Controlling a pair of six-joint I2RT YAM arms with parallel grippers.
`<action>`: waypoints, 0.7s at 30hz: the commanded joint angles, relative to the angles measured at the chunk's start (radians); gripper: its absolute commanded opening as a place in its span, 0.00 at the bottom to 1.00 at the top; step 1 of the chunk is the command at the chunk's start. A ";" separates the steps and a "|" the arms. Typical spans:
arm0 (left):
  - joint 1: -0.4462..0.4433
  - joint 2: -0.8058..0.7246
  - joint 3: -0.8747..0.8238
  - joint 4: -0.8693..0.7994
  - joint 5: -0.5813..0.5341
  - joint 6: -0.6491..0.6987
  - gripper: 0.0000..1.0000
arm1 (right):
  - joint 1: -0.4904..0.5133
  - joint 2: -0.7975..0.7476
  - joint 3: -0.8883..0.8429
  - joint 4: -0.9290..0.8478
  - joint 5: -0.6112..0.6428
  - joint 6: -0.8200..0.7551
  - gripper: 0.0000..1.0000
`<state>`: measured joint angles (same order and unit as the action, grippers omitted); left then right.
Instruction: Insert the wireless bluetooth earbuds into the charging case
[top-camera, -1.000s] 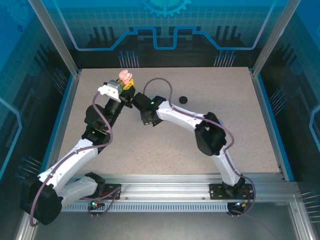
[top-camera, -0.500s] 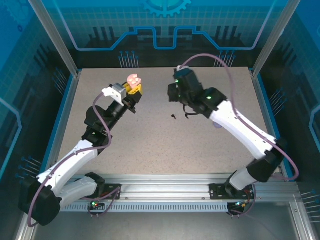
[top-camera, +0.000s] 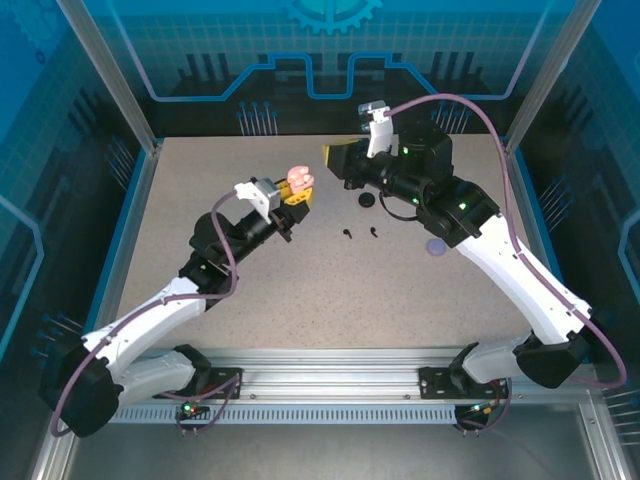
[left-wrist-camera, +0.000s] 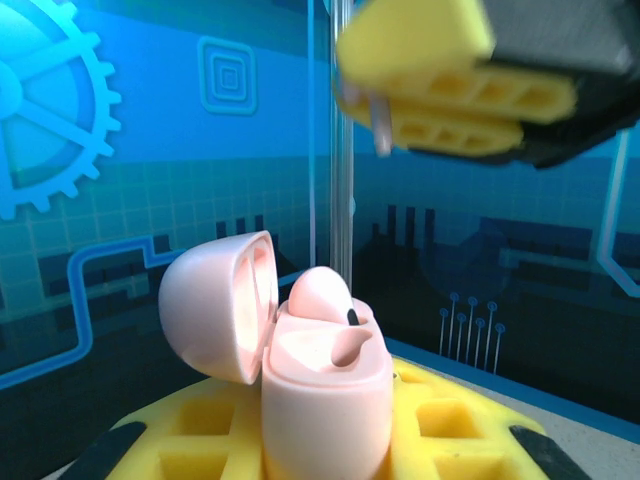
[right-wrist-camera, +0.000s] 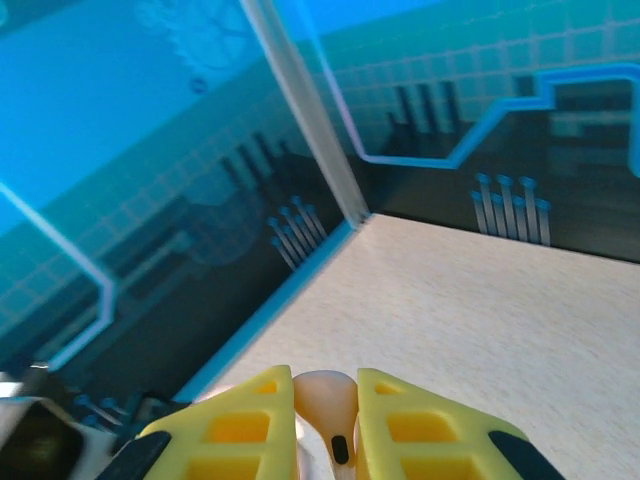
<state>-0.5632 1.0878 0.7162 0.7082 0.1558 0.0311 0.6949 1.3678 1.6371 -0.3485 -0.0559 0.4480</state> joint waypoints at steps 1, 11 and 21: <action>-0.018 0.011 0.043 0.021 0.022 0.001 0.00 | 0.005 0.009 -0.022 0.110 -0.154 -0.036 0.18; -0.036 0.036 0.069 0.014 0.025 0.007 0.00 | 0.010 0.024 -0.069 0.150 -0.262 -0.073 0.18; -0.038 0.034 0.068 0.013 0.017 0.015 0.00 | 0.013 0.024 -0.101 0.160 -0.281 -0.071 0.18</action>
<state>-0.5930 1.1213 0.7509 0.7010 0.1589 0.0319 0.6991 1.3884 1.5497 -0.2272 -0.3061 0.3908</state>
